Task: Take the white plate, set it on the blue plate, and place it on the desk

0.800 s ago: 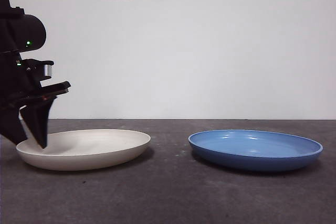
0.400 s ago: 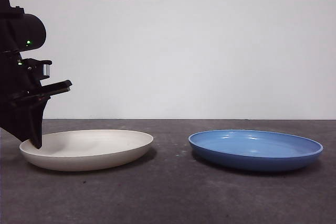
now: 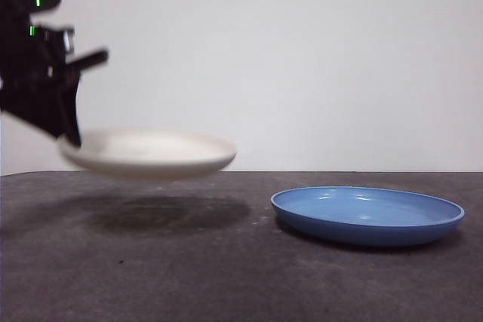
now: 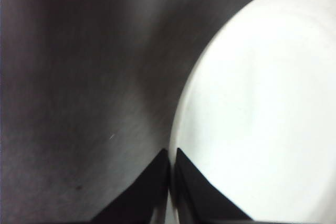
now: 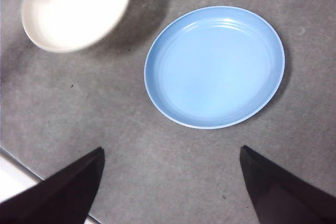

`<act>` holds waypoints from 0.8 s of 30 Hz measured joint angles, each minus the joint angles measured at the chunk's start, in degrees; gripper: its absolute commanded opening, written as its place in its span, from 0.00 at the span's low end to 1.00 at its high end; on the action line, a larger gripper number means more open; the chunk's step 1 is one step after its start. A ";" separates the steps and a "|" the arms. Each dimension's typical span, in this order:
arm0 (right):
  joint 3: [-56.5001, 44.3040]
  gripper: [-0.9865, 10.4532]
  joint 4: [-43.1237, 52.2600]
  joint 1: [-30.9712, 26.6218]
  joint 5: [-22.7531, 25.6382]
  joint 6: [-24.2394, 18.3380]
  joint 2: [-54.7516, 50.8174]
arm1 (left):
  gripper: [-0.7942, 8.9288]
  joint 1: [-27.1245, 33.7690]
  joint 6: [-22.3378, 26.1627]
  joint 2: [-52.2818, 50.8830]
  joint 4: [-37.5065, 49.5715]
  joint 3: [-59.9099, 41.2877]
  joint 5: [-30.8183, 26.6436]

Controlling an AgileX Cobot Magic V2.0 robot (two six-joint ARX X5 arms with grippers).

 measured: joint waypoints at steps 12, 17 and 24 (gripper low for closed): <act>0.00 0.45 1.42 0.00 0.00 1.81 -0.72 | 0.09 -13.25 -5.51 -4.11 4.63 3.17 0.09; 0.61 0.45 1.22 0.00 -0.02 2.99 -2.14 | 0.09 -18.86 -9.22 -0.09 8.52 5.27 -0.13; 4.68 0.45 0.74 0.00 0.07 4.20 -4.22 | 0.09 -23.54 -11.63 10.58 8.24 12.41 -1.27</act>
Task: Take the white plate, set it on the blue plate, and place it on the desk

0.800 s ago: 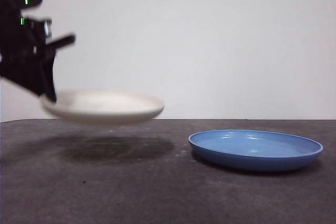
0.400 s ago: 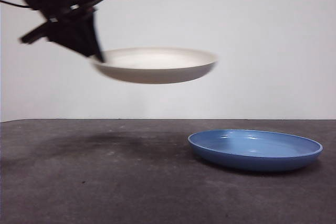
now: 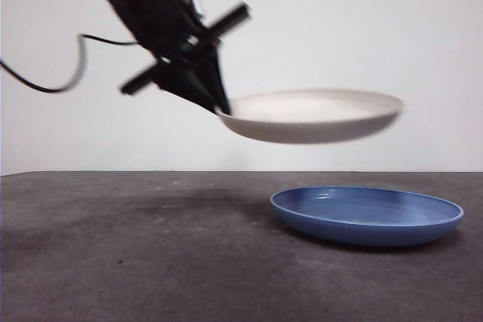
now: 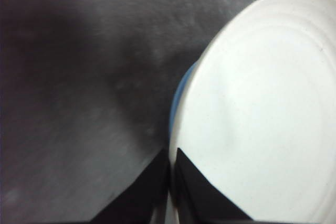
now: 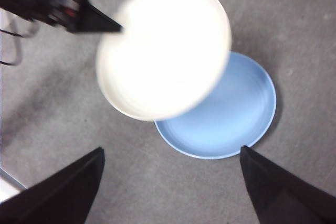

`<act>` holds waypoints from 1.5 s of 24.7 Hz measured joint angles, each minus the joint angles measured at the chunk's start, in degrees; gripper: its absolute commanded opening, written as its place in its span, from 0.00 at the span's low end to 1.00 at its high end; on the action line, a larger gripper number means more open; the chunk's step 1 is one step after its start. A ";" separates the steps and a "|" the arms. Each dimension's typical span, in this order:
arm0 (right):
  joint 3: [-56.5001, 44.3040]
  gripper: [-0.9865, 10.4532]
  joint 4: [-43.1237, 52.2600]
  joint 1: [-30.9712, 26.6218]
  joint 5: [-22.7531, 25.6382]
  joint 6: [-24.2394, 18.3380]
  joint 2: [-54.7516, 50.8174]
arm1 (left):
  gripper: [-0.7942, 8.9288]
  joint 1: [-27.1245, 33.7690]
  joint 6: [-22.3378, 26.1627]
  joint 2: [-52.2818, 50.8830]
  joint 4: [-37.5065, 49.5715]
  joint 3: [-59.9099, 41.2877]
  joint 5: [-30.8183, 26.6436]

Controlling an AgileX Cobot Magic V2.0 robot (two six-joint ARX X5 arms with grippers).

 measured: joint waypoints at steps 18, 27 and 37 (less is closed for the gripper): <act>5.09 0.45 -5.14 0.00 4.28 0.28 -0.39 | 0.09 -5.44 -0.50 17.57 -4.44 12.79 -2.08; 5.09 0.45 -5.16 0.00 4.28 0.28 -0.39 | 0.35 -6.12 1.36 17.75 -5.44 12.87 -2.05; 5.09 0.45 -5.35 0.00 4.28 0.28 -0.39 | 0.37 -5.90 5.07 14.38 -9.90 15.37 -2.08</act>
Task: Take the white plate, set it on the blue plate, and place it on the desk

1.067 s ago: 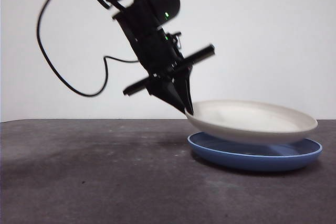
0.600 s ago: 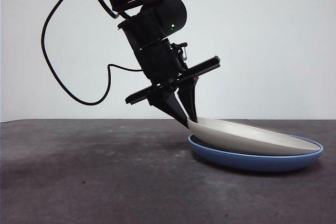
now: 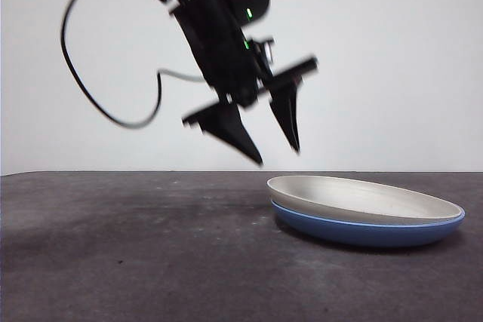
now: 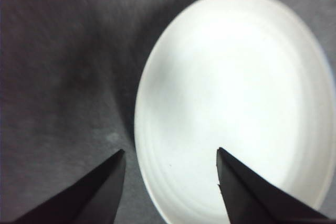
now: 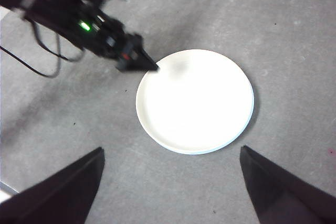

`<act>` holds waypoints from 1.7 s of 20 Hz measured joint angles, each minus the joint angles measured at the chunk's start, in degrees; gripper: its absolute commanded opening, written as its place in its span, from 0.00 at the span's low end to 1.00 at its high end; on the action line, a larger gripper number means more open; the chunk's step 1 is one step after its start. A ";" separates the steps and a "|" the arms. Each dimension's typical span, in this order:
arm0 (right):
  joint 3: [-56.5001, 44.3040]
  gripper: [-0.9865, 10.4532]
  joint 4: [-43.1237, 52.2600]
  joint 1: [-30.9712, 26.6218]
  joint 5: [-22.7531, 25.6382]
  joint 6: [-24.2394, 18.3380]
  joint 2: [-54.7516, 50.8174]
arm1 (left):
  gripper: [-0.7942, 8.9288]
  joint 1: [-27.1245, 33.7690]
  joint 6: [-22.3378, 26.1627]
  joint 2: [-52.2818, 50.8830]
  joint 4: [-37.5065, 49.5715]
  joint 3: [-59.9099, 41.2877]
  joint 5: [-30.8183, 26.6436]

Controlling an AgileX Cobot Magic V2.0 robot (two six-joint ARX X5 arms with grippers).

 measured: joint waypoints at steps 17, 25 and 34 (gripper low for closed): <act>0.00 0.45 -0.17 0.00 1.77 0.00 0.00 | 0.37 6.12 11.52 -43.04 -13.75 -8.61 5.86; 0.00 0.45 -1.70 0.00 1.77 0.00 0.00 | 0.37 5.95 13.84 -52.41 -13.66 -30.12 15.19; -0.15 0.45 -1.79 0.00 7.58 2.51 1.22 | 0.37 5.95 13.84 -53.20 -13.44 -31.21 15.26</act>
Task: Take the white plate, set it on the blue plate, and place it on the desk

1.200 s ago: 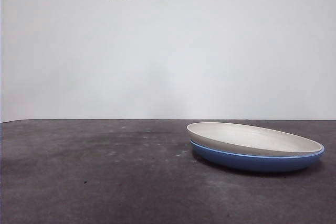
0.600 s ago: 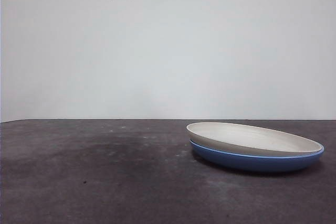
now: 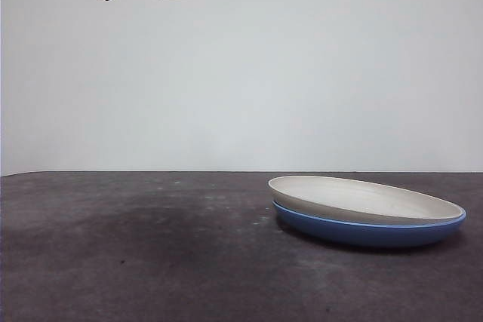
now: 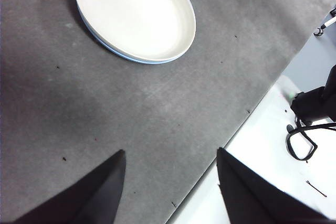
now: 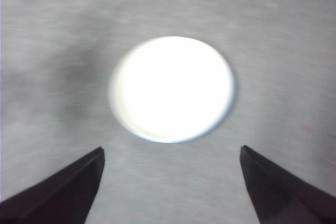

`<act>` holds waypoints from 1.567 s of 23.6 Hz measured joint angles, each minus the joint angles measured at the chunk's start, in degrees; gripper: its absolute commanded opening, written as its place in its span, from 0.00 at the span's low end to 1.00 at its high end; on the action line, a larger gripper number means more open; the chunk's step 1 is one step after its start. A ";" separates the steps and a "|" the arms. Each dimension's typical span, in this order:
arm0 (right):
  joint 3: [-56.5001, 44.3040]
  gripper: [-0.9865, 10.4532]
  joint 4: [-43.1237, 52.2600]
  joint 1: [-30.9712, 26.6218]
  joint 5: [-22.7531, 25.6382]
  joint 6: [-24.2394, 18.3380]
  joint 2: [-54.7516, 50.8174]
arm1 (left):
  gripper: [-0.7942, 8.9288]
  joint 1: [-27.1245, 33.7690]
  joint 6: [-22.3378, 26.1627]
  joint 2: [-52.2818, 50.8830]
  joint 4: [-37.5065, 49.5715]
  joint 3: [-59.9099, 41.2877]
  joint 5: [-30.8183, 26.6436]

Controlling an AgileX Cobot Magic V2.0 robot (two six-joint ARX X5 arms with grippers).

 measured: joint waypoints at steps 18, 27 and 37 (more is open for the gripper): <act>-10.29 0.45 26.73 -0.22 2.10 3.67 35.41 | 0.37 0.00 0.00 0.00 0.00 0.00 0.00; -10.29 0.41 34.80 -0.24 -0.07 3.67 46.23 | 0.37 0.00 0.00 0.00 0.00 0.00 0.00; -10.29 0.33 38.73 -0.22 -0.11 3.67 52.89 | 0.37 0.00 0.00 0.00 0.00 0.00 0.00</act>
